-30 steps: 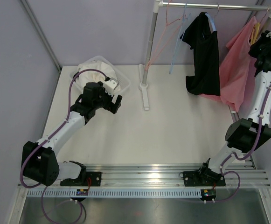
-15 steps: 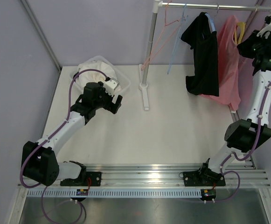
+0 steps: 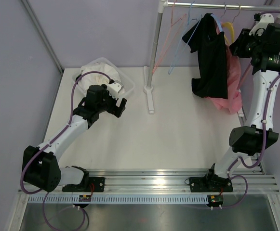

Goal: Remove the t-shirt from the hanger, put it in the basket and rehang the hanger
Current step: Grab a hanger with a tshirt on it with the right arm

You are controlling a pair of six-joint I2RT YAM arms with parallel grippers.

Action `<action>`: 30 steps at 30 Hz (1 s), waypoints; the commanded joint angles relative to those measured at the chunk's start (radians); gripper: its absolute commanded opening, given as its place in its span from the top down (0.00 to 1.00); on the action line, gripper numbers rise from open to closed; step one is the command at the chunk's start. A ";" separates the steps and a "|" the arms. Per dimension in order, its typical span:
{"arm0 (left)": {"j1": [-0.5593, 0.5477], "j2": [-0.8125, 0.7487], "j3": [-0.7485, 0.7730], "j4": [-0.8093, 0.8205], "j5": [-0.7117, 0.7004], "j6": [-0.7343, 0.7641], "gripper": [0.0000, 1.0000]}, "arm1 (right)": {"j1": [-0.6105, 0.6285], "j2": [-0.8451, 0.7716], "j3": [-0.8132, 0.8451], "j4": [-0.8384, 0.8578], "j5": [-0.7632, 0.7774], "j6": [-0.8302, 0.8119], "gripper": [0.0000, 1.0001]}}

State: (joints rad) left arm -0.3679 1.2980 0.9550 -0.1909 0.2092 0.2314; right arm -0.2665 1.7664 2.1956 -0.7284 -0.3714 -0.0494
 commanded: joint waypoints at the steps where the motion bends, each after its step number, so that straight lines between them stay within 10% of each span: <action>1: -0.006 -0.039 0.030 0.030 -0.004 0.011 0.01 | 0.000 -0.025 0.032 -0.016 0.080 -0.003 0.57; 30: -0.006 -0.072 0.018 0.039 -0.005 0.020 0.01 | 0.004 -0.248 -0.189 0.331 -0.060 0.193 0.45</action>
State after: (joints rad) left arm -0.3687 1.2686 0.9550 -0.1905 0.2092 0.2394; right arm -0.2672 1.4601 1.9697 -0.4988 -0.3553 0.0780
